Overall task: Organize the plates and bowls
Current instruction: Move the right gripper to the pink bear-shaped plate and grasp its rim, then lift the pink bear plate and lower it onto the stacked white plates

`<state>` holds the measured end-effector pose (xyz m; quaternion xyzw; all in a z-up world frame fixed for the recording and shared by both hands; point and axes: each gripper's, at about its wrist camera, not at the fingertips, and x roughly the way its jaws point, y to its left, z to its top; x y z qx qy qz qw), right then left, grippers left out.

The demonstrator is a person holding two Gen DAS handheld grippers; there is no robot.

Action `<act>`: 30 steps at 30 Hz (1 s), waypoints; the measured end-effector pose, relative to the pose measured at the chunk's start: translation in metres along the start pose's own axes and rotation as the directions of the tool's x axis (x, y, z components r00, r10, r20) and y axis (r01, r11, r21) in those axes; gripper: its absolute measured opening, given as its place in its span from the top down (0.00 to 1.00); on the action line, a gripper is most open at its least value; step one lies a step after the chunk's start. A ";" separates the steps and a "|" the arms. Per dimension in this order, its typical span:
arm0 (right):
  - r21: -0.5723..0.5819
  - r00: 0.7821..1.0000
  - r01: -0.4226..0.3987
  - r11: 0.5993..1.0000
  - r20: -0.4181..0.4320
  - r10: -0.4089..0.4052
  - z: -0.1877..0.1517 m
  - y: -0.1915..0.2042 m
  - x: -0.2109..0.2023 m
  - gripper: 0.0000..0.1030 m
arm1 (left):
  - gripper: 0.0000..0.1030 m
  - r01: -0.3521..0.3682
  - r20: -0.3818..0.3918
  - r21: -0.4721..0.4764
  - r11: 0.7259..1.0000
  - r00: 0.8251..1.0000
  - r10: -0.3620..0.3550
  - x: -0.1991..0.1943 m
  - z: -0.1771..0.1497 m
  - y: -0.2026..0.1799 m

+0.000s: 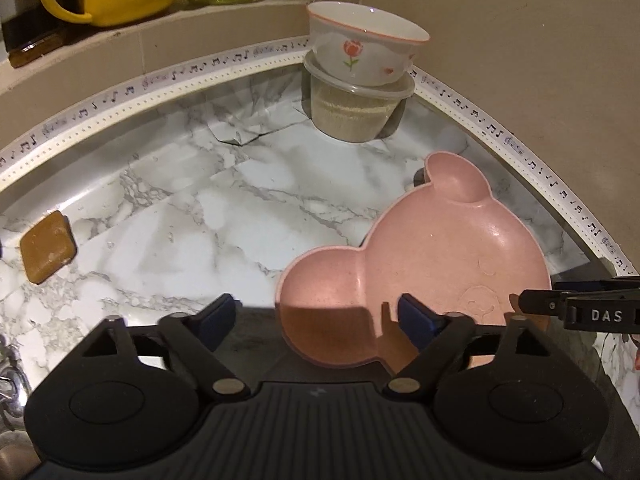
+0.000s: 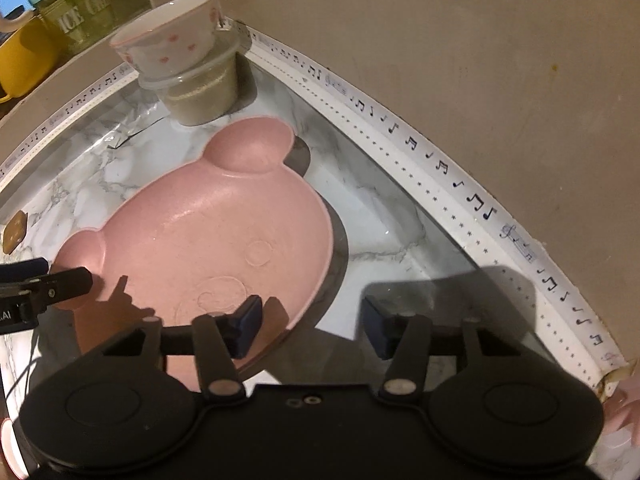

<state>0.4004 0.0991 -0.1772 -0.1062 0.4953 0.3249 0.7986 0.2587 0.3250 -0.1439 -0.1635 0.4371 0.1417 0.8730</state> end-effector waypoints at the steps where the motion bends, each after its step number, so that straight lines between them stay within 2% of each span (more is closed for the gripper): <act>1: 0.008 1.000 -0.006 1.000 -0.004 0.007 0.000 -0.001 0.001 0.57 | 0.27 0.004 -0.007 0.002 1.000 1.000 -0.004 0.002 0.000 0.000; 4: 0.034 0.999 -0.030 0.999 -0.012 0.030 0.000 -0.004 0.003 0.62 | 0.32 0.007 -0.022 -0.005 1.000 1.000 -0.007 0.006 -0.002 0.000; 6: 0.047 0.999 -0.041 0.998 -0.010 0.041 0.000 -0.005 0.003 0.67 | 0.44 0.015 -0.032 -0.013 1.000 0.999 -0.015 0.008 -0.002 0.002; 8: 0.074 0.998 -0.066 0.995 -0.011 0.067 0.001 -0.006 0.002 0.78 | 0.47 0.016 -0.039 -0.021 1.000 0.999 -0.017 0.009 -0.002 0.003; 10: 0.102 0.996 -0.088 0.991 -0.014 0.090 0.002 -0.007 0.001 0.85 | 0.49 0.017 -0.036 -0.020 1.000 0.999 -0.018 0.009 -0.003 0.002; 30: 0.105 0.998 -0.059 0.993 0.013 0.058 -0.008 0.005 -0.021 0.85 | 0.51 0.022 -0.007 0.014 1.000 1.000 -0.022 -0.014 -0.009 -0.004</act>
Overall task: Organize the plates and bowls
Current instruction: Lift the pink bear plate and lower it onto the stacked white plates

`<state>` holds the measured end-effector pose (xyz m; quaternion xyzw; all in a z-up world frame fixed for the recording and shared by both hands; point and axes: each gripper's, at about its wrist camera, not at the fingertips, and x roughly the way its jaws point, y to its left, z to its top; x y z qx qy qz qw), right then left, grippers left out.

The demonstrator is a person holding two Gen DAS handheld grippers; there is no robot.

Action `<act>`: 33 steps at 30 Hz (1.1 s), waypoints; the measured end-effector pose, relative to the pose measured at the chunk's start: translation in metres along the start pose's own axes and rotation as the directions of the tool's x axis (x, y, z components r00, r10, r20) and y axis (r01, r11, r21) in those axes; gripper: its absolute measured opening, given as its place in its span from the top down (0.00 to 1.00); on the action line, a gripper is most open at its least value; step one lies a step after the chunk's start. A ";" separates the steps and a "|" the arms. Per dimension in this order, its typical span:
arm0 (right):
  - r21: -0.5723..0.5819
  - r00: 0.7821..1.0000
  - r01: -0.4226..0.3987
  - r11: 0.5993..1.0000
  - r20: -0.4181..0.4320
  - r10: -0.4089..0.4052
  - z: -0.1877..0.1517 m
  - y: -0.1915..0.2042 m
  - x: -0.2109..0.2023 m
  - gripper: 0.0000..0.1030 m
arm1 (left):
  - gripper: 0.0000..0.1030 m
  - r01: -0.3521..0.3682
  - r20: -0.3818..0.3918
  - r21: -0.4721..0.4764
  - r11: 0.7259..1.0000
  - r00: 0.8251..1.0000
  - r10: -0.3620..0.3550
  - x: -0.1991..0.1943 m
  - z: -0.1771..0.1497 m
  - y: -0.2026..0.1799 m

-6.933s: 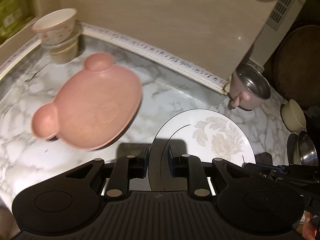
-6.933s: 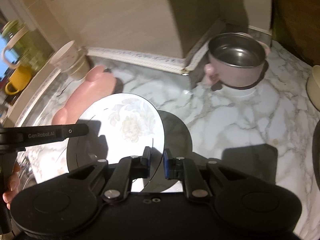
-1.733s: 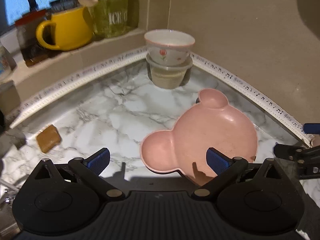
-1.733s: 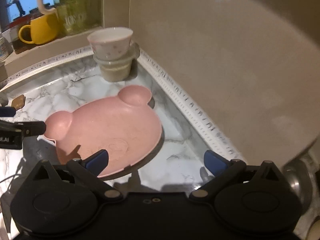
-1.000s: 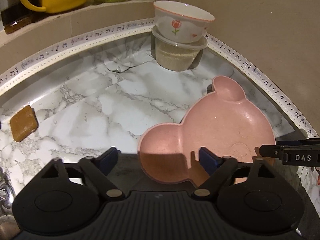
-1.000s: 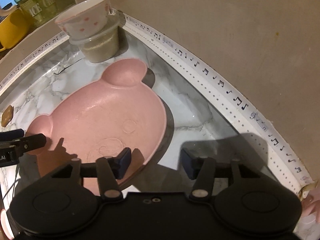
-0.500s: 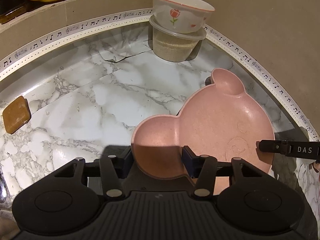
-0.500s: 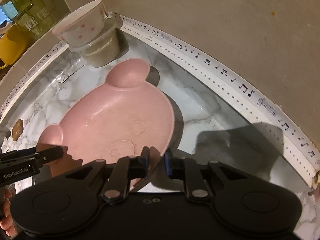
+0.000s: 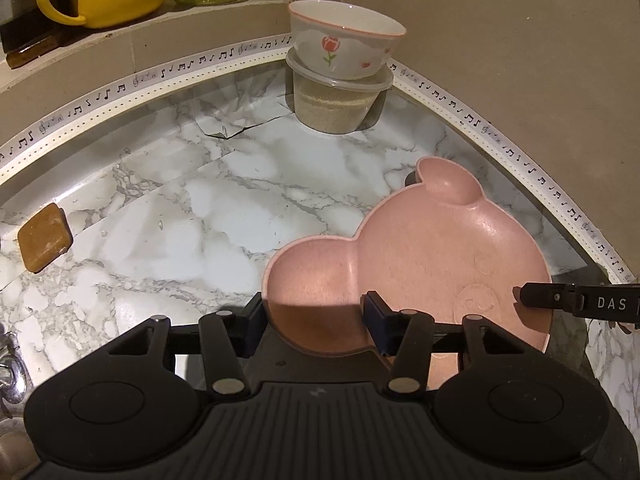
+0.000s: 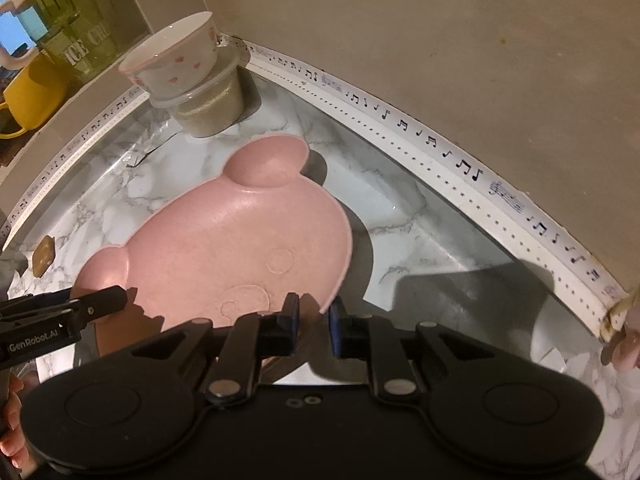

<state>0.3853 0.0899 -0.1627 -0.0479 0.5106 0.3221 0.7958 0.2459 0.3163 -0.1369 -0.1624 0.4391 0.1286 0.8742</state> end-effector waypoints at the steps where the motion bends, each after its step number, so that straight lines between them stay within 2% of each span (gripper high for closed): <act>1: -0.004 1.000 0.000 1.000 0.001 0.000 -0.002 0.001 -0.002 0.85 | 0.51 -0.001 0.001 0.001 1.000 1.000 0.001 -0.002 0.000 0.000; 20: -0.011 0.999 -0.020 1.000 0.037 0.021 -0.042 0.010 -0.070 0.84 | 0.51 0.022 0.021 0.072 0.997 0.999 -0.024 -0.073 -0.021 -0.008; 33: -0.022 0.998 -0.055 0.998 0.035 0.056 -0.084 0.011 -0.111 0.84 | 0.51 0.037 0.019 0.100 0.994 0.999 -0.039 -0.119 -0.061 -0.007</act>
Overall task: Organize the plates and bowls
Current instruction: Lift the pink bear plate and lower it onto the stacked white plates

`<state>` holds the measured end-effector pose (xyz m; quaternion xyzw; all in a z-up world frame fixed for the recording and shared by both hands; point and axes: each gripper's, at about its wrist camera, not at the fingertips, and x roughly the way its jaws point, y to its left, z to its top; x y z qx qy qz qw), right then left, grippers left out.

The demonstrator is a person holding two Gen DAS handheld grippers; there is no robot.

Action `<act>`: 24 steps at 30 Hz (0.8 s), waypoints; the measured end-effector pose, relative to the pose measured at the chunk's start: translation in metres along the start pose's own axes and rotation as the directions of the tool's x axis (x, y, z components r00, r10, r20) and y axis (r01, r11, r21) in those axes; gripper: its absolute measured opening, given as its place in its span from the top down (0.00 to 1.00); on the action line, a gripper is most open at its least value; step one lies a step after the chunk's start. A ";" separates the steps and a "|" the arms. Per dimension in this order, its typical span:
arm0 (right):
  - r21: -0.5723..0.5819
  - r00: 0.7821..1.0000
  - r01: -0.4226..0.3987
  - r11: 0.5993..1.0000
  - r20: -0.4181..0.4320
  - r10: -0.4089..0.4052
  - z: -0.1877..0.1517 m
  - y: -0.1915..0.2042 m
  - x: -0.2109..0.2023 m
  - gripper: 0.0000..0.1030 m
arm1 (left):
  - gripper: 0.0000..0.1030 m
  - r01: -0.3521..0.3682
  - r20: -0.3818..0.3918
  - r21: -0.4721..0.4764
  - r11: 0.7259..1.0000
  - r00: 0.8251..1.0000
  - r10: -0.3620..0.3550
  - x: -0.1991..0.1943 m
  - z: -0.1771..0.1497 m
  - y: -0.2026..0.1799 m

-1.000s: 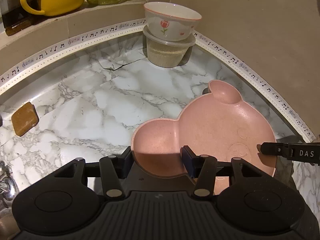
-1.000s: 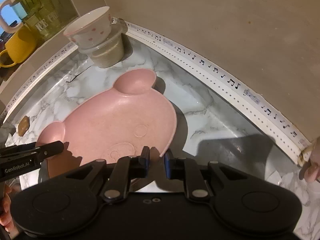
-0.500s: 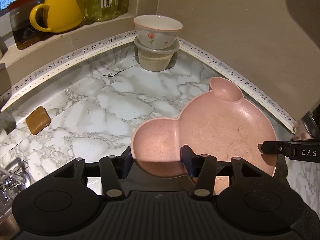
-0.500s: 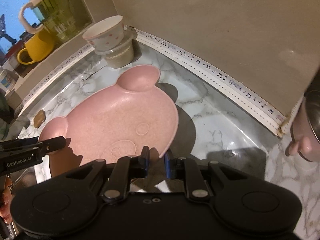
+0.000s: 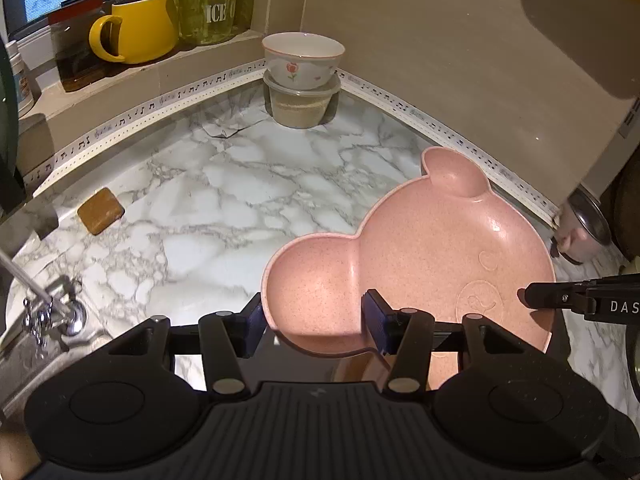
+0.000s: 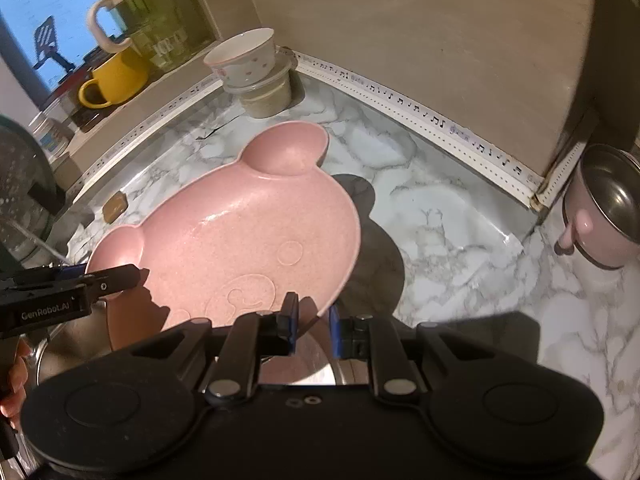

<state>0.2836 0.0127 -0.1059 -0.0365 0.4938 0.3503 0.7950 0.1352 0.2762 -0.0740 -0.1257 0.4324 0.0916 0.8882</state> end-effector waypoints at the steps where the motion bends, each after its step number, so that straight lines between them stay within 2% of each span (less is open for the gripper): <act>1: -0.001 1.000 -0.003 1.000 0.001 0.003 -0.004 0.000 -0.003 0.84 | 0.51 0.001 0.001 0.003 1.000 1.000 -0.001 -0.002 -0.003 -0.001; 11: 0.009 0.999 -0.020 1.000 -0.038 0.021 -0.040 -0.002 -0.019 0.84 | 0.51 0.007 -0.026 0.035 0.999 1.000 -0.006 -0.018 -0.034 -0.008; 16: 0.011 0.998 -0.025 1.000 -0.065 0.025 -0.057 0.000 -0.020 0.83 | 0.51 0.012 -0.054 0.023 1.000 0.998 -0.011 -0.017 -0.048 -0.005; 24: 0.030 0.995 -0.030 0.999 -0.092 0.032 -0.072 -0.004 -0.018 0.83 | 0.51 0.014 -0.061 0.039 0.999 0.998 -0.012 -0.017 -0.065 -0.007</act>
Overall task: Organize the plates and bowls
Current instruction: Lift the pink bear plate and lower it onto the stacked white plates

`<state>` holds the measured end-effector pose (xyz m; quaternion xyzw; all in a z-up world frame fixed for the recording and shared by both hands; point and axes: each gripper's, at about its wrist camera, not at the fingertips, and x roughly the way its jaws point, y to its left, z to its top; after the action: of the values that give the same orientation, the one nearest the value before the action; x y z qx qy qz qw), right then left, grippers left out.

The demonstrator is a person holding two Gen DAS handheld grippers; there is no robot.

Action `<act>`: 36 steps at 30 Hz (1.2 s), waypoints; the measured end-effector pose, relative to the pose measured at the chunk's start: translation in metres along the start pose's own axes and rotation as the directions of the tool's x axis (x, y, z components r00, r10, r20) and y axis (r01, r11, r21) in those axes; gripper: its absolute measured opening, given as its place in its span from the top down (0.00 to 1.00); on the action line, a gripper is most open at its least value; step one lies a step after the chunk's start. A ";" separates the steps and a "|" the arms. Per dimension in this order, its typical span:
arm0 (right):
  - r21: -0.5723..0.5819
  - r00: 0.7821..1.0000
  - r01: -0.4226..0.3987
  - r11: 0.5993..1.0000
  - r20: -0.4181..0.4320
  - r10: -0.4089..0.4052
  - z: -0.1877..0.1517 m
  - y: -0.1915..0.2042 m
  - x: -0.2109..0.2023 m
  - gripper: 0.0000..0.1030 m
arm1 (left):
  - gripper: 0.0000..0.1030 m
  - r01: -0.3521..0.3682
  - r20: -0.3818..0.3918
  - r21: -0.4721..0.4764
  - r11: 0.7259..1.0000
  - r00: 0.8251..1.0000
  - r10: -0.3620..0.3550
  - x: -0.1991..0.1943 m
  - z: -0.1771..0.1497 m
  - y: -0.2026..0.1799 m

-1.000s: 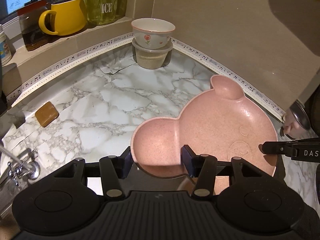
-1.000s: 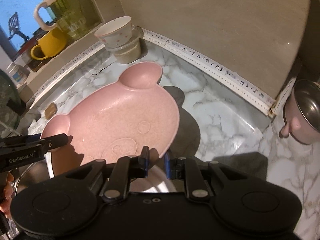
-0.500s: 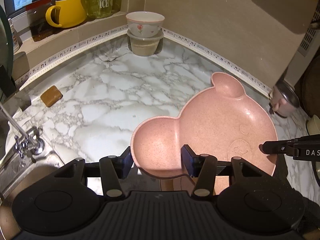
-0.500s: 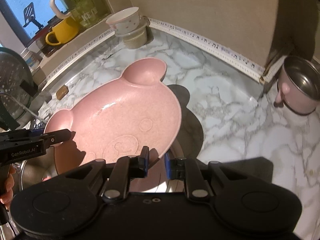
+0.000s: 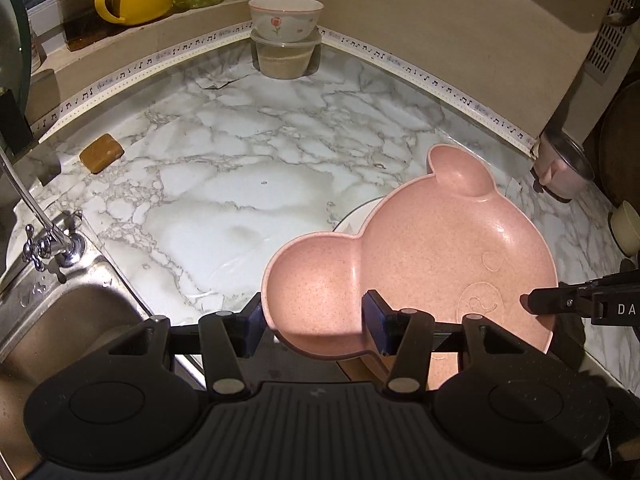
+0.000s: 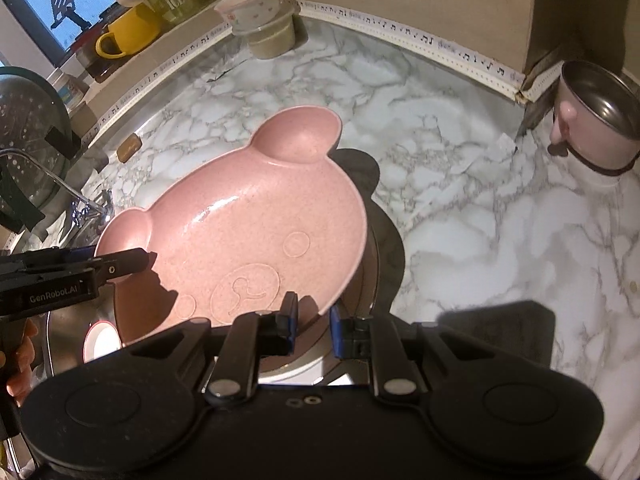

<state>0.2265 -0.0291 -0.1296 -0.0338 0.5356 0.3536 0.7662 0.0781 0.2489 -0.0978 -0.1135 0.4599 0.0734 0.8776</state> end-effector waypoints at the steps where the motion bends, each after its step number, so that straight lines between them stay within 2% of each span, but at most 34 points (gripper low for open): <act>1: 0.001 1.000 0.001 1.000 -0.003 -0.001 -0.001 0.000 0.001 0.83 | 0.51 0.000 0.000 0.005 1.000 1.000 0.000 0.001 -0.002 0.000; 15: 0.019 0.999 -0.001 1.000 -0.039 0.002 -0.012 -0.003 0.012 0.81 | 0.51 -0.020 0.010 0.043 0.999 1.000 0.019 0.010 -0.010 -0.005; 36: -0.002 0.998 -0.012 1.000 -0.067 0.012 -0.011 0.003 0.021 0.76 | 0.50 -0.011 -0.017 0.026 1.000 1.000 0.012 0.020 -0.011 0.006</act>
<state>0.2200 -0.0211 -0.1509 -0.0437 0.5608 0.3575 0.7455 0.0793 0.2523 -0.1209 -0.0998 0.4691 0.0714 0.8746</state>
